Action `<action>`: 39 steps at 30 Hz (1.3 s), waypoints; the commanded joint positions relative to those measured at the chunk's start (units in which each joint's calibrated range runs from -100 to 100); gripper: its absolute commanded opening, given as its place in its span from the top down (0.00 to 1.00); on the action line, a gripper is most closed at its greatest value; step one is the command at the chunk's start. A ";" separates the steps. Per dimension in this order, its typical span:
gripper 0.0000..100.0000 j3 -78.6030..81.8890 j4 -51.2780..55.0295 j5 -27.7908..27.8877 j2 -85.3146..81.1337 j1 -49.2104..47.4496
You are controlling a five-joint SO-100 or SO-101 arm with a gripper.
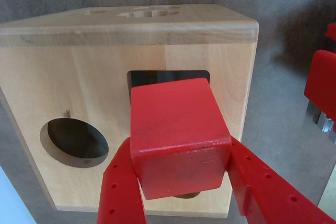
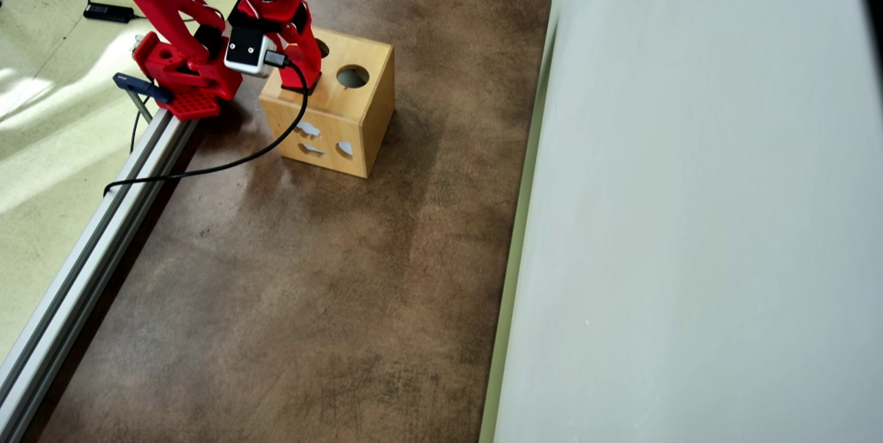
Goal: Pick and place the red cube on the square hole
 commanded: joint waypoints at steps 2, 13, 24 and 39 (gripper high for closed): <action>0.99 -0.86 0.51 0.44 -1.04 -1.05; 0.80 -0.59 0.59 0.44 -1.04 -1.05; 0.77 -0.86 0.59 0.24 -0.95 -1.05; 0.78 -0.94 0.59 0.39 -4.09 -0.38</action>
